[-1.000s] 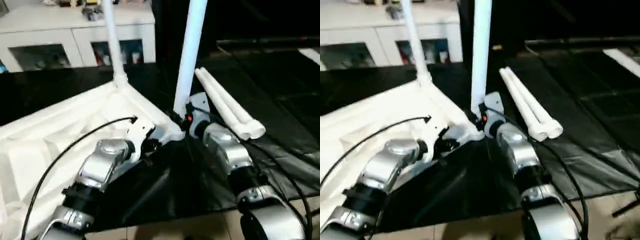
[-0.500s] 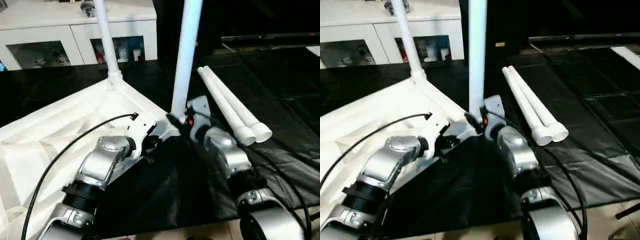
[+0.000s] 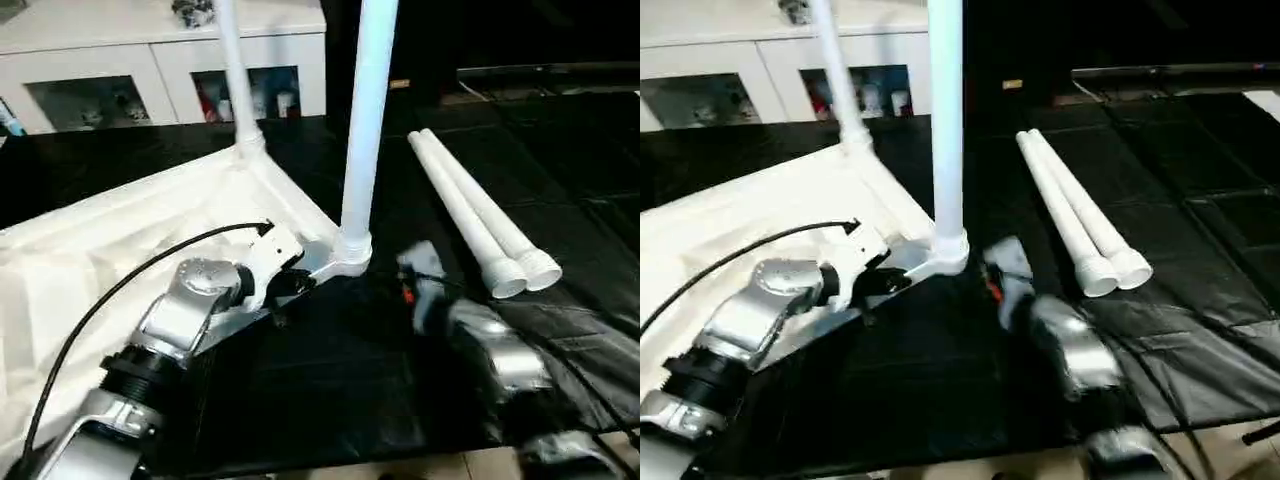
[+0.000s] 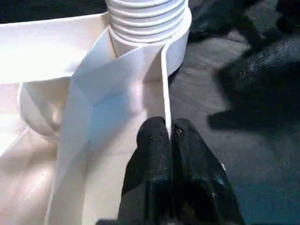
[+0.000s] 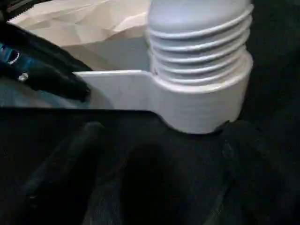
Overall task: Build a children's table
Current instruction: Insert table leg to table base
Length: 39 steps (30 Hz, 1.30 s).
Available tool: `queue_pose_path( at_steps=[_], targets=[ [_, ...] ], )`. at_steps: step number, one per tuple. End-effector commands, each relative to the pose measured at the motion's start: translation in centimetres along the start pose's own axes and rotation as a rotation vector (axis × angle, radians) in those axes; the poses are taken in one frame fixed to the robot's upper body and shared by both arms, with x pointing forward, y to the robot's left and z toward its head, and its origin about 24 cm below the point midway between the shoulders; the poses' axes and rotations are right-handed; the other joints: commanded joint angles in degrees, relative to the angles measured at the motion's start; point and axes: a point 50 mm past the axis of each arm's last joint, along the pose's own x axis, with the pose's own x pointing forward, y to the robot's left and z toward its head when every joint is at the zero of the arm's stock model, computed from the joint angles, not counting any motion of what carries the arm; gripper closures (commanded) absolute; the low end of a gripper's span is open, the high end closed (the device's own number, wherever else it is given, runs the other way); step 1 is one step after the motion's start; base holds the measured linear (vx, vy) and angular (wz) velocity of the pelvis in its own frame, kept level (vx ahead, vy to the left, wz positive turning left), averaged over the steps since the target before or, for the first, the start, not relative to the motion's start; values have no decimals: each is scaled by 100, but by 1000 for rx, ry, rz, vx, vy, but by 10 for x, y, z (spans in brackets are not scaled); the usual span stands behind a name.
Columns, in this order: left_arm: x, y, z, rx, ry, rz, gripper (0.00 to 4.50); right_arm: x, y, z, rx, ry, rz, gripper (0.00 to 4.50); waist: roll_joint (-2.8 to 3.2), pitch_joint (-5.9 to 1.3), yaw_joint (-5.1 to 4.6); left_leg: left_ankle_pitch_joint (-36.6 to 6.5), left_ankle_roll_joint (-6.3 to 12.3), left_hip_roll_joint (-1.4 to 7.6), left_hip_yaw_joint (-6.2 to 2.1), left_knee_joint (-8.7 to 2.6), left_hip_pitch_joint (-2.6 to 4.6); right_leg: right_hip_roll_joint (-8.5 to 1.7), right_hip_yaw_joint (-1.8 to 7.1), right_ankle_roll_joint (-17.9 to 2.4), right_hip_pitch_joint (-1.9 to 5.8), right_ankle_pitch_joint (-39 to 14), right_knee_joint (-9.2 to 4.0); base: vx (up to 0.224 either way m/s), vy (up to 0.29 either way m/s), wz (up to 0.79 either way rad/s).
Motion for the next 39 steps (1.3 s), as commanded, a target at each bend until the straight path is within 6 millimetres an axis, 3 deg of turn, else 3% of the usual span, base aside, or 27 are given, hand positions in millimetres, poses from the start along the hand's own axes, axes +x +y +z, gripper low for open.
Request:
queue_pose_path(
  at_steps=[1, 3, 5, 8, 10, 12, 15, 22, 30, 39],
  targets=[
    [0, -4, 4, 69, 1, -86, 450, -5, 0, 17, -62, -43, 60, 4, 9, -505, 27, -327, 680, 221, -19, -275, -8, -392, 398, -1307, 397, -216, -248, 0, 0, 0],
    [-2, -9, -1, 111, 7, -194, 450, -22, -3, 25, -123, -20, 138, 4, 20, -508, 63, -214, 785, 224, -24, -246, -34, -379, 391, -1352, 387, -40, -210, 0, 0, 0],
    [-3, -11, -3, 138, 22, -242, 450, -28, -4, 28, -148, -2, 174, 4, 18, -495, 131, -339, 831, 234, -14, -243, -47, -383, 383, -1287, 370, -348, -239, 0, 0, 0],
    [-4, -12, -5, 147, 30, -267, 450, -30, -5, 30, -174, 12, 183, 4, 16, -472, 173, -655, 660, 232, 2, -259, -39, -395, 384, -1176, 353, -948, -291, 0, 0, 0],
    [-6, -14, -8, 182, 50, -333, 450, -35, -4, 34, -227, 49, 240, 4, -18, -463, 183, -844, 532, 227, 13, -272, -13, -385, 397, -1069, 334, -1289, -335, 0, 0, 0],
    [-7, -14, -9, 192, 55, -351, 450, -35, -3, 34, -230, 60, 260, 4, -10, -462, 188, -904, 501, 229, 23, -276, 1, -381, 413, -1011, 320, -1442, -339, 0, 0, 0],
    [-8, -20, -11, 237, 62, -447, 450, -35, 3, 35, -269, 78, 346, 4, -46, -480, 187, -766, 539, 224, 36, -264, -14, -369, 440, -1031, 313, -1339, -311, 0, 0, 0],
    [-9, -23, -11, 267, 74, -488, 450, -31, 8, 36, -252, 77, 413, 21, -39, -521, 226, -487, 676, 243, 49, -230, -21, -364, 464, -1235, 303, -747, -204, 0, 0, 0],
    [-10, -24, -14, 279, 82, -512, 450, -31, 10, 33, -209, 93, 469, 89, -76, -502, 273, -639, 577, 226, 62, -232, -35, -380, 461, -1035, 310, -1294, -263, 0, 0, 0],
    [-9, -24, -15, 279, 86, -511, 450, -31, 12, 30, -189, 105, 489, 157, -72, -514, 284, -541, 580, 220, 58, -216, -48, -368, 457, -1033, 309, -1188, -240, 0, 0, 0]
  ],
)
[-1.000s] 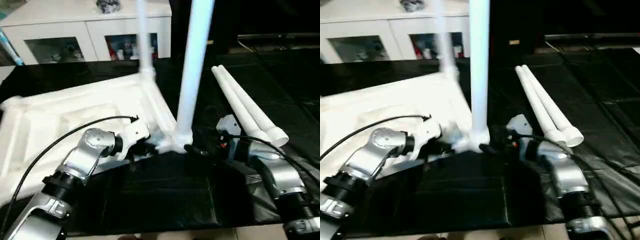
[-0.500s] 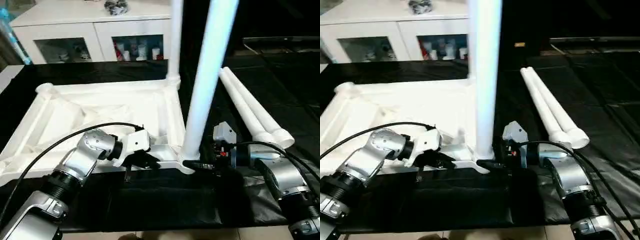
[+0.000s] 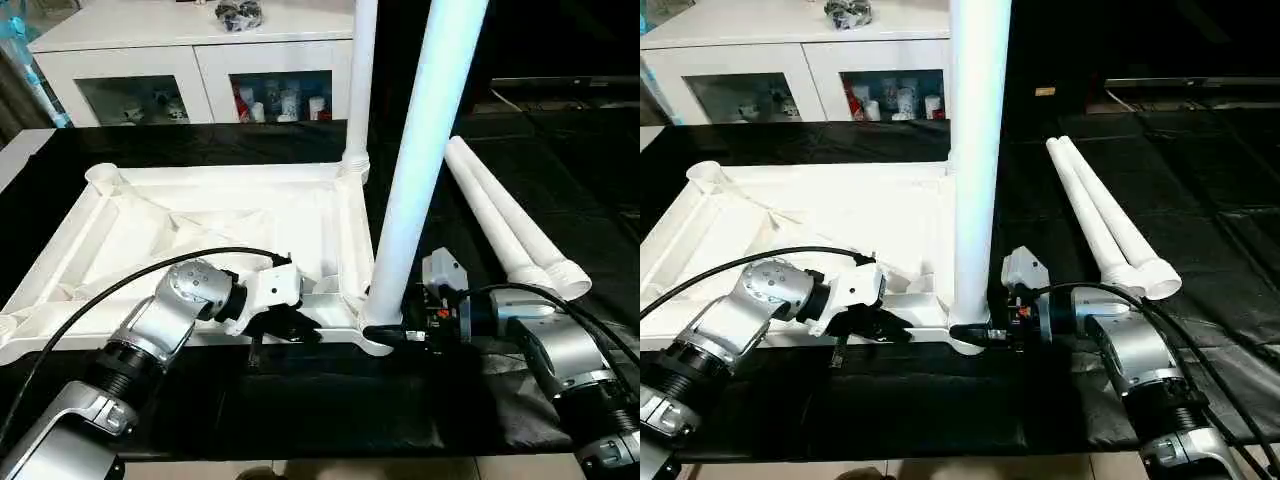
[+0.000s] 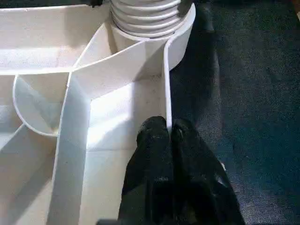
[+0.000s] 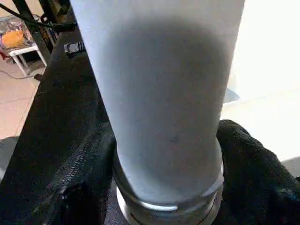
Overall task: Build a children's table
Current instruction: Insert table leg to table base
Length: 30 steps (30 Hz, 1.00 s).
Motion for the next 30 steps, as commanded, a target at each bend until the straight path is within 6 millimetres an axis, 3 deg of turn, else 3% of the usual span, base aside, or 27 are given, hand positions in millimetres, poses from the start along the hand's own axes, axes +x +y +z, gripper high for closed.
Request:
queue_pose_path(
  at_steps=[1, 7, 11, 12, 13, 16, 20, 24, 27, 29, 30],
  targets=[
    [5, -6, -5, 13, 46, -63, 450, 2, 1, 3, -2, -3, 22, 163, -89, -478, -10, -572, 516, 205, -30, -337, 1, -357, 333, -1056, 351, -1209, -386, 0, 0, 0],
    [6, -2, -3, -20, 25, -27, 450, 4, 3, 1, 29, -13, 13, 176, -96, -483, -7, -538, 511, 204, -30, -333, 7, -351, 332, -1048, 351, -1213, -383, 0, 0, 0],
    [8, 5, 3, -66, -23, 39, 450, 10, 1, 0, 73, -35, -52, 177, -93, -456, -18, -757, 422, 200, -24, -349, 22, -362, 331, -956, 333, -1589, -445, 0, 0, 0],
    [10, 9, 8, -102, -63, 74, 450, 16, -1, -1, 90, -53, -118, 177, -57, -459, -16, -808, 387, 196, -28, -346, 37, -364, 329, -932, 326, -1682, -452, 0, 0, 0],
    [12, 15, 14, -146, -109, 133, 450, 26, -6, -3, 114, -72, -230, 177, -80, -445, -47, -860, 308, 187, -23, -360, 30, -358, 327, -883, 328, -1817, -469, 0, 0, 0],
    [16, 23, 20, -180, -123, 215, 450, 38, -10, -4, 142, -89, -340, 178, -77, -437, -121, -1058, 137, 156, -56, -393, 36, -361, 292, -727, 346, -2224, -525, 0, 0, 0],
    [24, 39, 30, -258, -132, 408, 450, 66, -19, 4, 211, -133, -502, 178, -75, -427, -251, -1177, 71, 120, -62, -387, 34, -353, 267, -650, 339, -2397, -573, 0, 0, 0],
    [26, 46, 37, -305, -156, 487, 450, 78, -20, 9, 223, -133, -540, 178, -66, -464, -283, -893, 226, 131, -57, -365, 12, -343, 295, -747, 345, -1924, -525, 0, 0, 0],
    [29, 51, 48, -331, -179, 566, 450, 92, -20, 14, 211, -132, -572, 178, -104, -487, -299, -639, 283, 142, -53, -348, -19, -344, 303, -941, 368, -1371, -438, 0, 0, 0],
    [29, 50, 49, -326, -181, 568, 450, 92, -20, 15, 216, -147, -567, 178, -87, -497, -285, -553, 371, 142, -52, -334, -19, -349, 313, -1015, 370, -1173, -420, 0, 0, 0],
    [30, 50, 50, -324, -179, 565, 450, 93, -20, 15, 214, -152, -565, 143, -84, -508, -281, -455, 435, 149, -54, -328, -19, -342, 319, -1072, 371, -958, -390, 0, 0, 0]
  ],
)
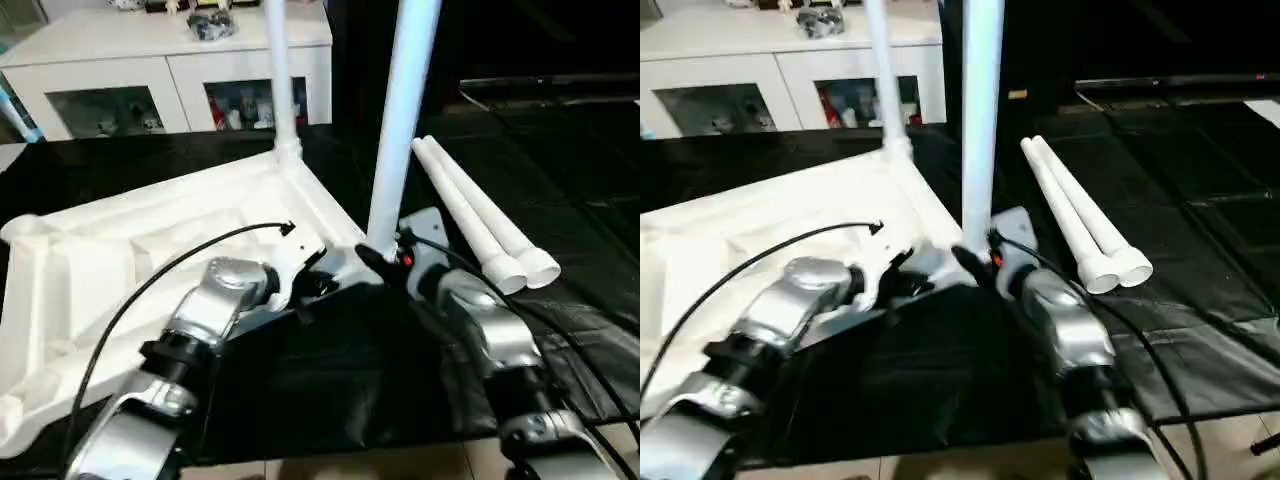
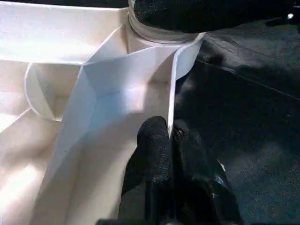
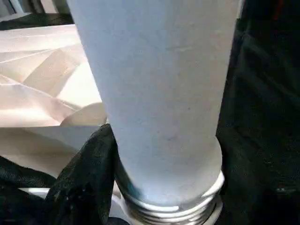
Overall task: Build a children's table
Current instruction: Insert table leg to table base
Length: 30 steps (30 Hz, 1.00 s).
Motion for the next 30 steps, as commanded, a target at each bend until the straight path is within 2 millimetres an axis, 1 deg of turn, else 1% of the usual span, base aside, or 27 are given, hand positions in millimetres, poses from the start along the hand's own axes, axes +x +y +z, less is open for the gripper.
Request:
queue_pose_path(
  at_steps=[1, 2, 3, 4, 5, 6, 7, 8, 9, 10, 11, 12, 13, 14, 15, 16, 17, 18, 19, 20, 21, 22, 23, 24, 26, 29, 30],
  targets=[
    [1, 1, 33, 64, -103, 60, 450, 15, 45, -6, 39, 5, 203, 122, -42, -480, 29, -375, 515, 158, -51, -331, -26, -340, 313, -1151, 384, -771, -382, 0, 0, 0],
    [1, 1, 33, 64, -103, 60, 450, 15, 45, -6, 39, 5, 203, 122, -46, -478, 27, -372, 536, 160, -49, -330, -25, -340, 313, -1175, 381, -724, -382, 0, 0, 0],
    [0, 0, 30, 80, -91, 46, 450, 14, 44, -6, 39, -1, 205, 106, -44, -477, 18, -422, 564, 150, -45, -329, -30, -341, 315, -1223, 394, -659, -377, 0, 0, 0],
    [-1, 0, 29, 85, -88, 42, 450, 14, 44, -6, 39, -3, 206, 106, -19, -468, 18, -480, 556, 153, -48, -335, -26, -345, 312, -1223, 388, -715, -386, 0, 0, 0],
    [-1, 0, 29, 85, -88, 42, 450, 14, 44, -6, 39, -3, 206, 89, -29, -460, 8, -544, 546, 152, -45, -341, -26, -340, 307, -1208, 391, -791, -401, 0, 0, 0],
    [-2, 0, 28, 90, -84, 33, 450, 12, 42, -6, 34, -7, 211, 79, -33, -446, -5, -739, 490, 152, -44, -354, -16, -347, 306, -1154, 394, -1047, -432, 0, 0, 0],
    [-4, -1, 26, 92, -79, 25, 450, 11, 41, -6, 31, -10, 213, 79, -28, -441, -12, -791, 476, 152, -44, -358, -17, -347, 305, -1128, 396, -1118, -441, 0, 0, 0],
    [-4, -1, 26, 92, -79, 25, 450, 11, 41, -6, 31, -10, 213, 62, -35, -437, -19, -831, 461, 152, -47, -361, -19, -346, 304, -1095, 399, -1177, -449, 0, 0, 0],
    [-6, -1, 23, 103, -73, 2, 450, 6, 37, -7, 17, -16, 234, 62, -29, -432, -36, -859, 445, 150, -51, -365, -18, -344, 300, -1053, 395, -1278, -457, 0, 0, 0],
    [-8, -1, 20, 117, -69, -17, 450, 3, 34, -8, 2, -19, 247, 44, -30, -434, -45, -873, 438, 161, -53, -366, -13, -350, 305, -1040, 394, -1329, -465, 0, 0, 0],
    [-9, -1, 19, 123, -67, -26, 450, 1, 32, -8, -5, -21, 254, 44, -21, -435, -48, -860, 437, 159, -52, -364, -13, -349, 309, -1045, 386, -1317, -467, 0, 0, 0],
    [-9, -1, 19, 123, -67, -26, 450, 1, 32, -8, -5, -21, 254, 26, -28, -445, -46, -826, 455, 167, -53, -363, -12, -347, 313, -1060, 392, -1225, -459, 0, 0, 0],
    [-11, -1, 15, 135, -60, -56, 450, -5, 27, -9, -28, -18, 279, 20, -26, -448, -48, -768, 475, 168, -59, -363, -19, -343, 312, -1100, 394, -1095, -441, 0, 0, 0],
    [-11, -1, 15, 135, -60, -56, 450, -5, 27, -9, -28, -18, 279, 14, -26, -451, -45, -757, 505, 170, -50, -352, -10, -339, 318, -1142, 384, -1008, -428, 0, 0, 0],
    [-18, 0, 5, 177, -24, -122, 450, -17, 12, -9, -66, -4, 315, 6, 14, -454, -31, -790, 523, 168, -63, -356, -5, -338, 307, -1153, 394, -986, -441, 0, 0, 0],
    [-21, 1, 2, 191, -5, -145, 450, -21, 6, -9, -75, 4, 326, 6, 13, -458, -41, -785, 535, 164, -56, -348, -10, -329, 311, -1172, 402, -921, -423, 0, 0, 0],
    [-21, 1, 2, 191, -5, -145, 450, -21, 6, -9, -75, 4, 326, 6, 4, -454, -37, -781, 551, 163, -57, -348, -13, -331, 314, -1187, 403, -884, -424, 0, 0, 0],
    [-22, 1, 0, 196, 2, -154, 450, -23, 4, -9, -78, 7, 330, 6, 12, -451, -32, -773, 557, 166, -46, -347, -10, -334, 319, -1241, 390, -853, -422, 0, 0, 0],
    [-23, 1, 0, 199, 6, -158, 450, -24, 4, -8, -80, 9, 332, 6, 7, -455, -13, -790, 534, 168, -45, -344, -2, -341, 319, -1245, 390, -910, -425, 0, 0, 0],
    [-25, 2, -3, 206, 27, -169, 450, -26, 1, -9, -86, 22, 329, 6, 22, -447, -3, -830, 500, 172, -48, -353, 1, -342, 317, -1233, 388, -1008, -424, 0, 0, 0],
    [-28, 3, -6, 207, 45, -177, 450, -27, -2, -10, -89, 34, 324, 6, -18, -444, 6, -845, 471, 173, -45, -360, 1, -336, 318, -1196, 390, -1097, -435, 0, 0, 0],
    [-29, 4, -7, 207, 53, -181, 450, -29, -3, -11, -91, 40, 323, 6, -6, -446, 14, -853, 462, 174, -49, -361, 3, -340, 316, -1197, 390, -1121, -423, 0, 0, 0],
    [-29, 4, -7, 207, 53, -181, 450, -29, -3, -11, -91, 40, 323, 6, 2, -438, 18, -898, 438, 181, -47, -365, 14, -341, 318, -1177, 376, -1201, -440, 0, 0, 0],
    [-30, 4, -8, 205, 56, -181, 450, -29, -2, -12, -90, 45, 324, 6, -21, -435, 15, -904, 428, 179, -44, -366, 10, -341, 320, -1170, 379, -1214, -443, 0, 0, 0],
    [-30, 4, -8, 205, 55, -181, 450, -28, 0, -14, -88, 49, 339, 6, -15, -443, 24, -843, 412, 180, -48, -363, 2, -350, 324, -1171, 383, -1185, -432, 0, 0, 0],
    [-30, 4, -8, 206, 55, -187, 450, -26, 5, -15, -77, 57, 363, 6, -15, -448, 31, -777, 438, 179, -48, -358, -5, -348, 322, -1182, 383, -1089, -421, 0, 0, 0],
    [-31, 3, -8, 206, 55, -189, 450, -26, 5, -16, -76, 58, 365, 22, -13, -448, 31, -777, 441, 178, -48, -359, 0, -343, 320, -1185, 380, -1090, -422, 0, 0, 0]
  ],
)
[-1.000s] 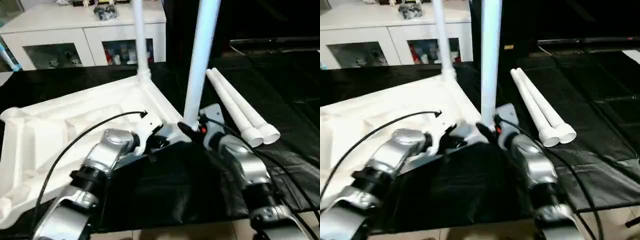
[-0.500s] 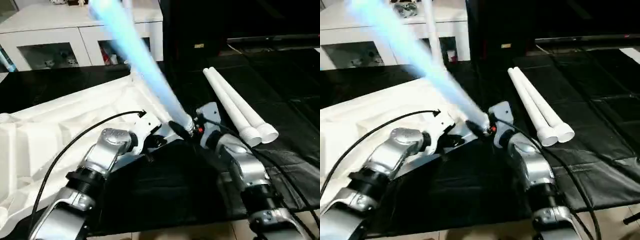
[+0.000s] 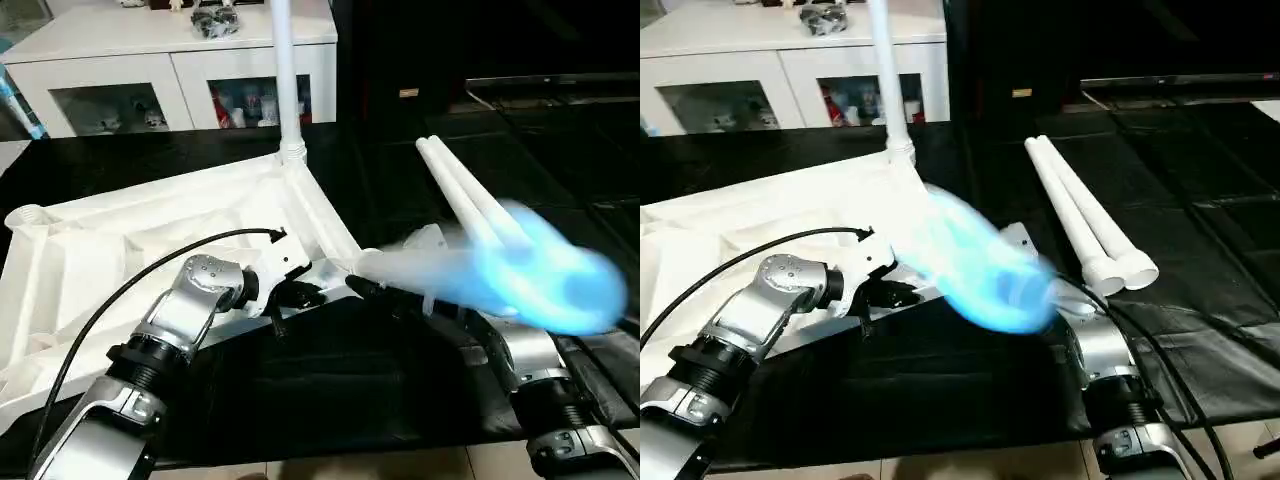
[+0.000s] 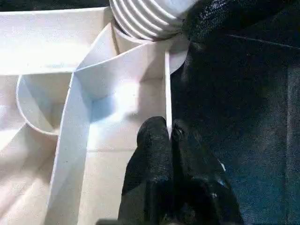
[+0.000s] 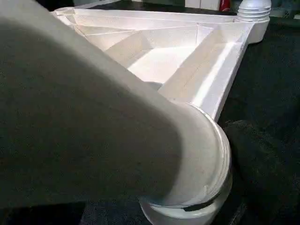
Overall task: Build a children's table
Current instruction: Insert table leg to table base
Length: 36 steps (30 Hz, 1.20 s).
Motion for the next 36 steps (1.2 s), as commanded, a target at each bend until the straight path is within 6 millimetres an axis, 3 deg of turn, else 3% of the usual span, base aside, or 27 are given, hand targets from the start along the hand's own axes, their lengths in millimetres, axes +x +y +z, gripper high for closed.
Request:
queue_pose_path(
  at_steps=[1, 8, 11, 12, 16, 30, 36],
  targets=[
    [0, -4, 7, 45, -7, -29, 450, 6, 8, -5, 19, 26, 49, 22, -32, -446, 19, -772, 447, 176, -48, -358, 0, -346, 320, -1183, 382, -1087, -425, 0, 0, 0],
    [0, -8, 8, 42, -1, -54, 450, 7, 9, -4, 21, 22, 58, 80, -13, -440, 22, -819, 416, 182, -49, -364, 6, -350, 323, -1155, 374, -1205, -438, 0, 0, 0],
    [0, -8, 8, 42, 2, -61, 450, 6, 10, -4, 23, 24, 64, 85, -19, -444, 23, -784, 423, 175, -46, -360, 3, -344, 322, -1166, 378, -1142, -429, 0, 0, 0],
    [-1, -8, 7, 41, 3, -62, 450, 5, 10, -5, 23, 25, 66, 112, -17, -444, 24, -776, 424, 176, -49, -362, -1, -346, 323, -1169, 382, -1128, -424, 0, 0, 0],
    [-2, -8, 6, 39, 11, -63, 450, 3, 10, -7, 26, 34, 74, 135, -38, -441, 20, -774, 432, 174, -46, -361, -4, -345, 323, -1159, 383, -1147, -428, 0, 0, 0],
    [-11, -10, 1, 57, 35, -126, 450, -5, 2, -13, 101, 97, 88, 141, -68, -436, 24, -755, 458, 180, -43, -361, -3, -349, 325, -1104, 374, -1311, -437, 0, 0, 0],
    [-19, -14, -4, 80, 77, -216, 450, -9, -8, -19, 267, 211, 59, 141, -64, -435, 9, -805, 391, 188, -50, -376, 12, -335, 320, -1119, 370, -1358, -426, 0, 0, 0]
  ],
)
